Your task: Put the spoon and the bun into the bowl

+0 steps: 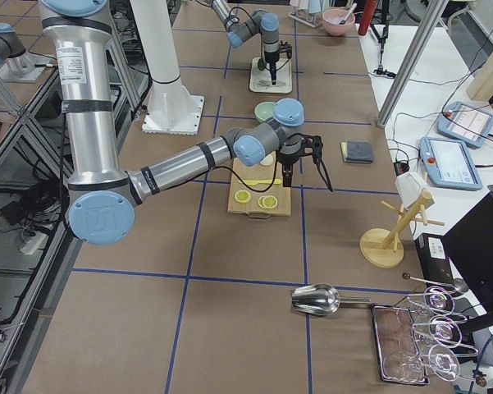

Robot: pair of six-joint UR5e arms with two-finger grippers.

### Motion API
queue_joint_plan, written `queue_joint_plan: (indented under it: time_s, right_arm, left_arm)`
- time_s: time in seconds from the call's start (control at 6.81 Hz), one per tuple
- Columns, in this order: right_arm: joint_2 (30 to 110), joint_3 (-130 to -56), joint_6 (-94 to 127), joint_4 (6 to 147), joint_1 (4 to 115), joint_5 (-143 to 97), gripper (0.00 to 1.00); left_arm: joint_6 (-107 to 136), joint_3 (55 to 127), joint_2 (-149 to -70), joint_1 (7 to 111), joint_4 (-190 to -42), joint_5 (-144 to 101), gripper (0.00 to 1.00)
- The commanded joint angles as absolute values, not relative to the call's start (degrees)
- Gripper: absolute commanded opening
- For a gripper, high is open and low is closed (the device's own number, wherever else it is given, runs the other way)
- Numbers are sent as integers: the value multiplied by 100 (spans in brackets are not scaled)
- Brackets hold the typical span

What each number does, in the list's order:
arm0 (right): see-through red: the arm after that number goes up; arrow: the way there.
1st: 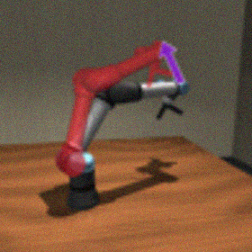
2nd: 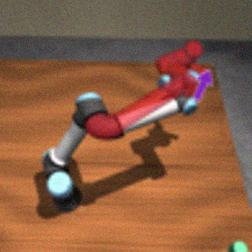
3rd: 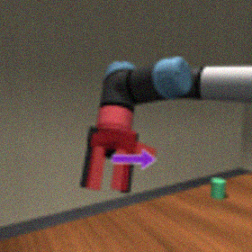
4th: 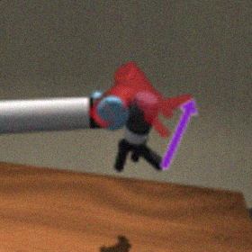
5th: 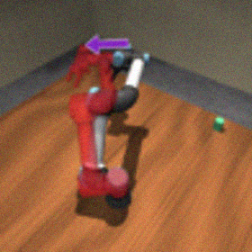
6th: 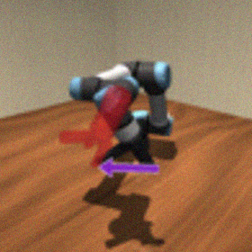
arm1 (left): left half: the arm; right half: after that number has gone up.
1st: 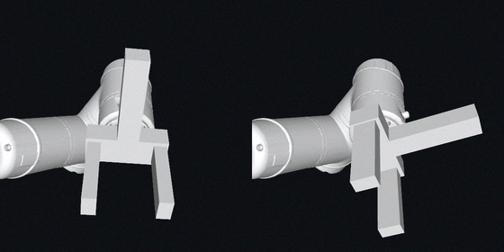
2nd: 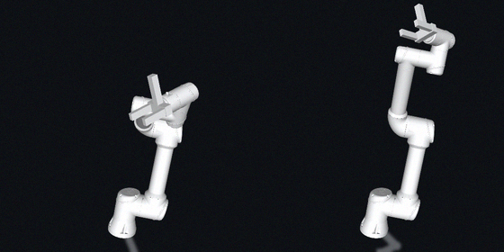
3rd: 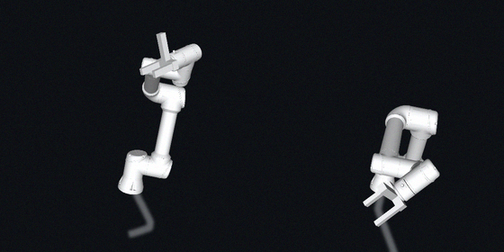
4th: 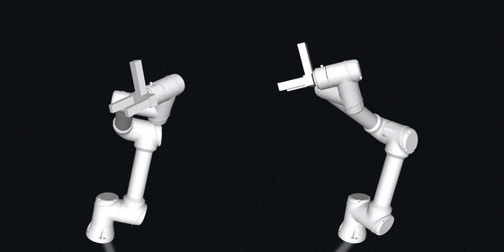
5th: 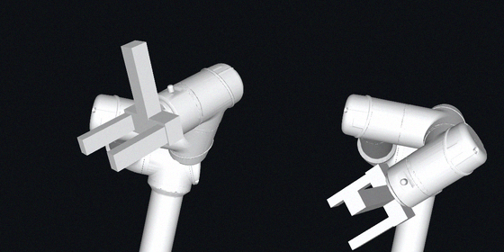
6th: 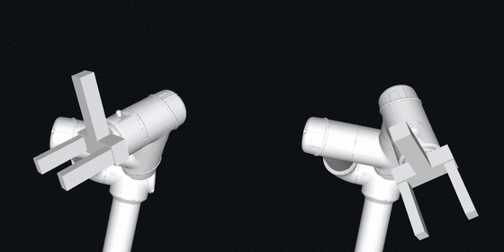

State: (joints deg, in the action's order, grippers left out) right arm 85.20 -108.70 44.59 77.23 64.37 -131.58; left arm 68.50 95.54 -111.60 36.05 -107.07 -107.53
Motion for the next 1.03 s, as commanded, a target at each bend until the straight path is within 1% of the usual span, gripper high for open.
queue_joint_plan:
  time_s: [0.0, 0.15, 0.29, 0.44, 0.59, 0.73, 0.88]
  right_arm:
    - [8455, -10907, 4711, 7629, 6249, -13087, 100]
    - [8455, -10933, 4711, 7629, 6214, -13078, 100]
    - [8455, -10934, 4798, 7629, 6179, -13078, 100]
    - [8464, -10934, 4799, 7629, 6179, -13078, 100]
    - [8455, -10934, 4799, 7629, 6170, -13069, 100]
    - [8455, -10942, 4799, 7629, 6161, -13008, 100]
    - [8455, -10942, 4808, 7629, 6048, -12877, 100]
  left_arm:
    - [6820, 9387, -11188, 3586, -10853, -10749, 83]
    - [6838, 9378, -11188, 3586, -10907, -10749, 79]
    - [6847, 9378, -11197, 3586, -10907, -10749, 67]
    - [6855, 9395, -11197, 3586, -10899, -10749, 42]
    - [6873, 9422, -11189, 3595, -10898, -10723, 5]
    - [6882, 9422, -11171, 3595, -10898, -10723, 0]
    - [6891, 9448, -11180, 3603, -10881, -10723, 0]
